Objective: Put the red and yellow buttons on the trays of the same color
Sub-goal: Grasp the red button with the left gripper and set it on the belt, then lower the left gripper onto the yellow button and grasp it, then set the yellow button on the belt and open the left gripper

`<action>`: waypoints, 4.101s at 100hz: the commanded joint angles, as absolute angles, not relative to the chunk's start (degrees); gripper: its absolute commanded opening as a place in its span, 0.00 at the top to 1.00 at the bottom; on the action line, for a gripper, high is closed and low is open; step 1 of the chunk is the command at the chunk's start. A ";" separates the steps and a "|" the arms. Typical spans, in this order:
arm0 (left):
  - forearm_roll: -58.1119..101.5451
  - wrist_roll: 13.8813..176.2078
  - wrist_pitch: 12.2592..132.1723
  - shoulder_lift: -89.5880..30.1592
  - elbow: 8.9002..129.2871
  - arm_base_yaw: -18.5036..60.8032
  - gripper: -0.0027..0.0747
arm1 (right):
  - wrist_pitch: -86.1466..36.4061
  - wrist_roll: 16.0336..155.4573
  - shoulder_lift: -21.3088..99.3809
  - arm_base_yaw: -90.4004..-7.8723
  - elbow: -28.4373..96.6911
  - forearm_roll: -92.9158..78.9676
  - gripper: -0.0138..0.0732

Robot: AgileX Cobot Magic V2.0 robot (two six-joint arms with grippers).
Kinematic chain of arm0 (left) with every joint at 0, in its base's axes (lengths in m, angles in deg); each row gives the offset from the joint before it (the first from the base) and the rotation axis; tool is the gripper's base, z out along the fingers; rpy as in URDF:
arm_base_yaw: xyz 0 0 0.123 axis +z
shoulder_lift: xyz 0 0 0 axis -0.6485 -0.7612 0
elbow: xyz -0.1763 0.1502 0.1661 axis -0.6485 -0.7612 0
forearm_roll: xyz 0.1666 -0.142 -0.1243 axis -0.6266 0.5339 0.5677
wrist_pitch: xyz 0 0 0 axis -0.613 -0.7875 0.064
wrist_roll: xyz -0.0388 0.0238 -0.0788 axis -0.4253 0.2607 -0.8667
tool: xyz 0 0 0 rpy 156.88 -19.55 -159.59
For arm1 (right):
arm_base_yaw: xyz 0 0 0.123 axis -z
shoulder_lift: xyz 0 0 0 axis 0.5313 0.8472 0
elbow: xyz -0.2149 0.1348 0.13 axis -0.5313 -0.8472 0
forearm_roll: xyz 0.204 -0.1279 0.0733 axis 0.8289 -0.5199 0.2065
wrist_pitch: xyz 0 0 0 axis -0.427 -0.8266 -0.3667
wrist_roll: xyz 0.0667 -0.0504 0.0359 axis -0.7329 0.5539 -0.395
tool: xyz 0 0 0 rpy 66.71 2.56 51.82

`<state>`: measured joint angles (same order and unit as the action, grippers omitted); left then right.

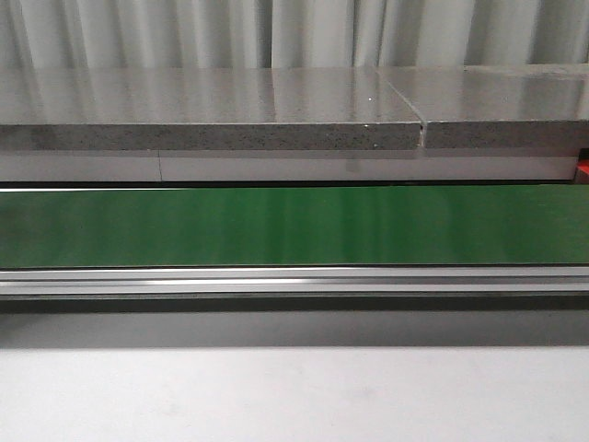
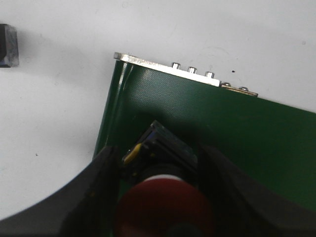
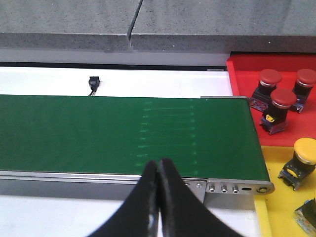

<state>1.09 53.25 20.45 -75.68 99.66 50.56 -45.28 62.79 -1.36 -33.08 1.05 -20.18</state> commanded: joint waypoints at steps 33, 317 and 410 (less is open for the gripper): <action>2.12 53.04 21.21 -74.99 101.06 50.24 0.44 | -41.14 63.08 -0.85 -33.15 2.54 -20.43 0.92; 0.59 47.84 30.84 -93.14 114.34 63.70 0.74 | -41.14 63.08 -0.85 -33.15 2.54 -20.43 0.92; 4.32 56.75 32.35 -63.38 93.59 61.67 0.84 | -41.14 63.08 -0.85 -33.15 2.54 -20.43 0.92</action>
<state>2.86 56.24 29.91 -68.45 94.41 62.77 -45.28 62.79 -1.36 -33.08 1.05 -20.18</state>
